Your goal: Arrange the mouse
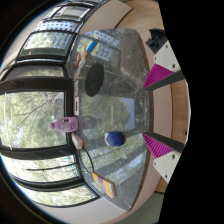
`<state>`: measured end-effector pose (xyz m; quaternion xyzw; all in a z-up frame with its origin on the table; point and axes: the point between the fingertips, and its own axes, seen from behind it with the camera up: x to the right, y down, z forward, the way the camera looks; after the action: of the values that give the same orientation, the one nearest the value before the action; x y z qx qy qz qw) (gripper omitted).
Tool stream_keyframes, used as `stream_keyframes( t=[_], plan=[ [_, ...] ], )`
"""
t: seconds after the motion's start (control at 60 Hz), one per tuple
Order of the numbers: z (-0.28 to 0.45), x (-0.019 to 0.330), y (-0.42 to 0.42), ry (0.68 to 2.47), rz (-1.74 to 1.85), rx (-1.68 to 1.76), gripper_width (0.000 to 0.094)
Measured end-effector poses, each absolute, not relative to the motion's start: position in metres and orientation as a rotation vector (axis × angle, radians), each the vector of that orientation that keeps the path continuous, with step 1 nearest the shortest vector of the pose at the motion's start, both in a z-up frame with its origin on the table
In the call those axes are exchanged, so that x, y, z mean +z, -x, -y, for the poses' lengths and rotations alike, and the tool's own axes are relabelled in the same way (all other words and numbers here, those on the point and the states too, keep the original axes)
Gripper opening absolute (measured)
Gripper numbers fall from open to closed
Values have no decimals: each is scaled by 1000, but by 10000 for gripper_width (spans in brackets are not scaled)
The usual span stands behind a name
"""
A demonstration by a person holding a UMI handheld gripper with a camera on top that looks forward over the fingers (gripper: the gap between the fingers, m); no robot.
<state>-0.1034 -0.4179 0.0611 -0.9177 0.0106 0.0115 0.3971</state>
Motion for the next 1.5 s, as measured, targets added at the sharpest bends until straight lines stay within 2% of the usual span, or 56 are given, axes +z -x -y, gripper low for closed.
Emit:
stream_keyframes(
  t=[0.2, 0.433, 0.483, 0.567, 0.583, 0.667, 0.85, 0.917, 1.0, 1.05, 1.15, 1.25, 1.333, 1.417, 1.467, 1.5],
  plan=[
    [323, 29, 196, 2242, 41, 57, 856],
    [228, 2, 221, 2212, 66, -17, 838],
    [217, -6, 224, 2227, 77, -29, 780],
    [208, -12, 226, 2229, 73, -28, 549],
    [209, -13, 225, 2233, 66, -29, 530],
    [208, -12, 224, 2224, 64, -36, 504],
    [205, -11, 227, 2226, 38, -7, 367],
    [203, -9, 226, 2230, 33, 4, 356],
    [193, 14, 234, 2201, 61, 55, 356],
    [179, 46, 234, 2148, 66, 69, 357],
    [148, 149, 228, 1964, 107, 131, 357],
    [123, 253, 186, 1769, 98, 155, 351],
    [104, 312, 136, 1667, 63, 147, 353],
    [81, 332, 72, 1635, 17, 96, 352],
    [65, 308, 29, 1677, -12, 50, 352],
    [61, 277, -2, 1719, -40, 29, 351]
  ],
)
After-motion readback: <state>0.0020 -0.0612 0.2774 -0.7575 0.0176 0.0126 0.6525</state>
